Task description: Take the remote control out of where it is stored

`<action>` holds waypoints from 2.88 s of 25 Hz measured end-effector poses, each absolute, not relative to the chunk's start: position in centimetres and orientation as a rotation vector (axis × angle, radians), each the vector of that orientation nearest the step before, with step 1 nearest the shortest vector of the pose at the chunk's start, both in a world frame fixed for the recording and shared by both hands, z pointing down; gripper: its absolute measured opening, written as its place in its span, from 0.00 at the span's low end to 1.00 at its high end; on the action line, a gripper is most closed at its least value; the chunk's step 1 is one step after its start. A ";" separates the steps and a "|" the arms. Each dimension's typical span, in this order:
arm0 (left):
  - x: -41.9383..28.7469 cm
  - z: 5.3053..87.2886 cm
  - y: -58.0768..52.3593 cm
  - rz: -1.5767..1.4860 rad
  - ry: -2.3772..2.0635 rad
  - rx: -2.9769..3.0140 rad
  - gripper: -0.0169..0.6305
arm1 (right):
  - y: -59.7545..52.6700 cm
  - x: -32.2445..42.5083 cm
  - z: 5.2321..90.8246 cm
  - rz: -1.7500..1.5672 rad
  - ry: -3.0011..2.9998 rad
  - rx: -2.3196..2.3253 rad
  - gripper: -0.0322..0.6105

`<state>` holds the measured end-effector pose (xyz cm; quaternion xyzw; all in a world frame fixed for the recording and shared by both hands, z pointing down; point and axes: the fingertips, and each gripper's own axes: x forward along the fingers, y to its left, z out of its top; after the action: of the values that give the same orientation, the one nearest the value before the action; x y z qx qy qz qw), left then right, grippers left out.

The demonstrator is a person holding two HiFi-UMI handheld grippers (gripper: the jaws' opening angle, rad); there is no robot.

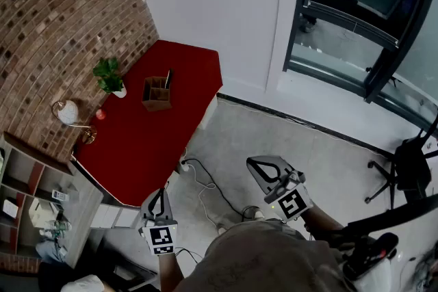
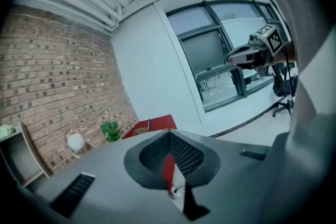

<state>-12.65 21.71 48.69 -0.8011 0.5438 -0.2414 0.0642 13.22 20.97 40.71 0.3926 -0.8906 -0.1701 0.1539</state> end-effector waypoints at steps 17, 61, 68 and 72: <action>-12.2 45.7 21.6 -0.526 1.657 -2.480 0.02 | 19.2 14.9 41.0 -0.438 -2.523 1.348 0.07; -3.2 44.0 17.8 -0.398 1.640 -2.476 0.02 | 14.6 22.0 40.0 -0.373 -2.704 1.377 0.07; -1.0 42.6 16.2 -0.355 1.608 -2.453 0.02 | 13.7 23.4 39.7 -0.412 -2.736 1.343 0.07; 1.0 42.9 16.5 -0.351 1.604 -2.479 0.02 | 13.9 24.5 40.2 -0.393 -2.728 1.329 0.07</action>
<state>1.00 16.45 42.91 -0.8308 0.5375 -0.1176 0.0839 24.49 13.85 40.24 0.4341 -0.8907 -0.1283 0.0409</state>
